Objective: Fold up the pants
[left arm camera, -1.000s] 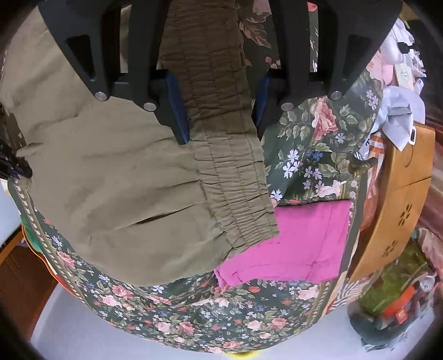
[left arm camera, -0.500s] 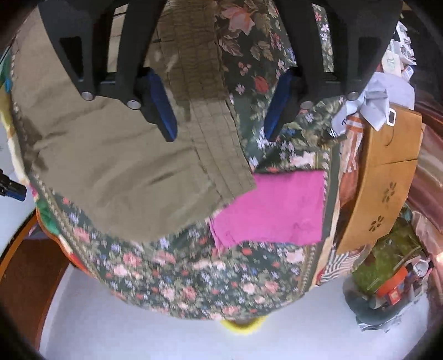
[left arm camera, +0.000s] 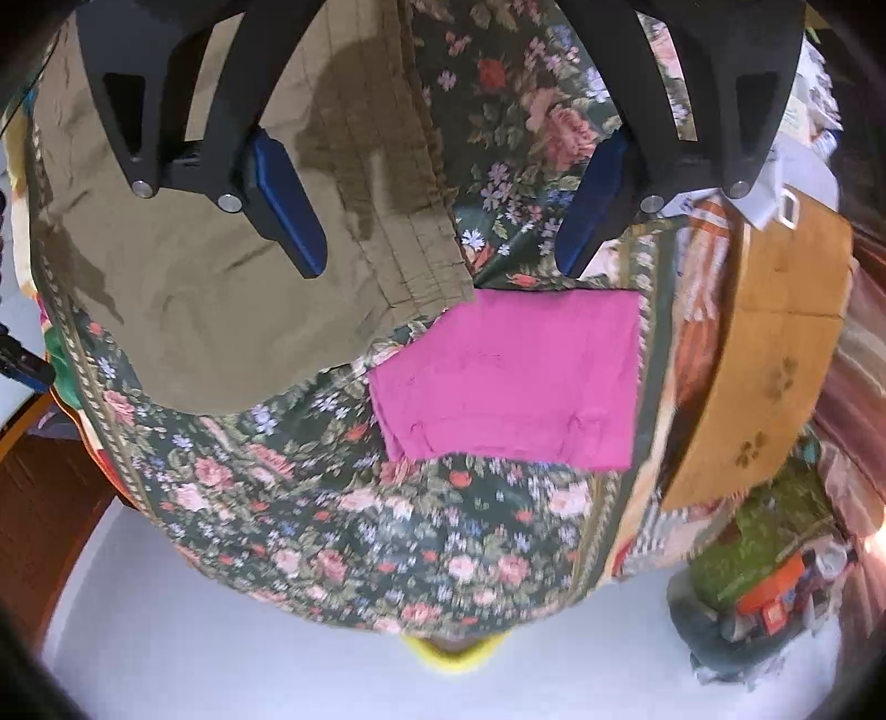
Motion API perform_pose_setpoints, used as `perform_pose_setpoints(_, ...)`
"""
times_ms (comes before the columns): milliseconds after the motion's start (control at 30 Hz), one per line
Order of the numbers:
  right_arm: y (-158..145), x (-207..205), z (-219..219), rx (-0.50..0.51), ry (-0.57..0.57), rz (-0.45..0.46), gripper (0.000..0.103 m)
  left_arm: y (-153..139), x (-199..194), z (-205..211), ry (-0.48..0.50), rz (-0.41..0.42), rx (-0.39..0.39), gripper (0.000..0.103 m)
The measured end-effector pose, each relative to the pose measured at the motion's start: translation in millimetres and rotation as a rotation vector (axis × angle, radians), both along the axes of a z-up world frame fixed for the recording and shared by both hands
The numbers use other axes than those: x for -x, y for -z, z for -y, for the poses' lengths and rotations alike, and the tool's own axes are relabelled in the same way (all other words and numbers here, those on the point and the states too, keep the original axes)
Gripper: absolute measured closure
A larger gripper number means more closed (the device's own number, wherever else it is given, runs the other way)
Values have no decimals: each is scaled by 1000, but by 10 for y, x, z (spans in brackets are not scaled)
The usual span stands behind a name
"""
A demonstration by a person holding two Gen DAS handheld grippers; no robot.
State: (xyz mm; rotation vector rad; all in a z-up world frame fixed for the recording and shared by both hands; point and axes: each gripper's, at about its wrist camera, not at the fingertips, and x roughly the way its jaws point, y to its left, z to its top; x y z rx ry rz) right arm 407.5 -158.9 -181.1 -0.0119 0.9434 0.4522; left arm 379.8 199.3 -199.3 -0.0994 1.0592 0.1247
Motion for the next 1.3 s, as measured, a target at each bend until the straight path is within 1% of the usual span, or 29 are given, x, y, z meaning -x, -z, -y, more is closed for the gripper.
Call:
perform_pose_setpoints(67,155,-159,-42,5,8,-36,33,141,-85,-30,-9,-24,15,18)
perform_pose_setpoints(233,489,-492,-131,14,24,-123,33,504,-313,-57,-12,-90,5,18)
perform_pose_setpoints(367,737,-690,-256,28,5,-189,33,657,-419,-58,6,-109,28,18)
perform_pose_setpoints(433,811,-747,-289,20,2,-200,34,705,-469,-64,5,-125,53,18)
perform_pose_setpoints(567,885,-797,-356,25,0,-183,34,794,-540,-81,8,-136,108,14)
perform_pose_setpoints(600,903,-790,-373,23,-3,-181,38,825,-560,-91,9,-140,130,14)
perform_pose_setpoints(633,914,-778,-387,15,-14,-178,48,840,-569,-95,7,-141,142,14)
perform_pose_setpoints(700,926,-756,-385,-23,-36,-189,61,859,-570,-111,2,-139,170,14)
perform_pose_setpoints(767,930,-751,-376,-10,-26,-188,75,854,-563,-113,5,-125,197,24)
perform_pose_setpoints(800,934,-757,-376,-9,-28,-197,91,842,-553,-109,9,-119,220,32)
perform_pose_setpoints(833,932,-754,-376,-10,-29,-202,91,823,-545,-99,0,-113,207,37)
perform_pose_setpoints(867,904,-732,-386,4,-34,-185,91,797,-531,-83,0,-105,191,39)
perform_pose_setpoints(900,877,-711,-404,25,-38,-163,92,766,-518,-59,5,-96,170,45)
perform_pose_setpoints(933,840,-681,-425,44,-42,-134,92,741,-507,-42,9,-94,154,49)
perform_pose_setpoints(1033,669,-607,-451,80,-49,-61,93,624,-474,-3,18,-85,98,55)
perform_pose_setpoints(1100,510,-599,-438,77,-46,-21,93,494,-448,-7,11,-61,72,56)
perform_pose_setpoints(1167,307,-601,-407,52,-49,30,93,334,-418,18,15,-24,37,56)
perform_pose_setpoints(1233,64,-586,-393,34,-40,82,93,102,-387,72,28,27,-15,56)
perform_pose_setpoints(1300,-226,-547,-354,26,-29,147,93,-113,-371,99,28,70,-34,56)
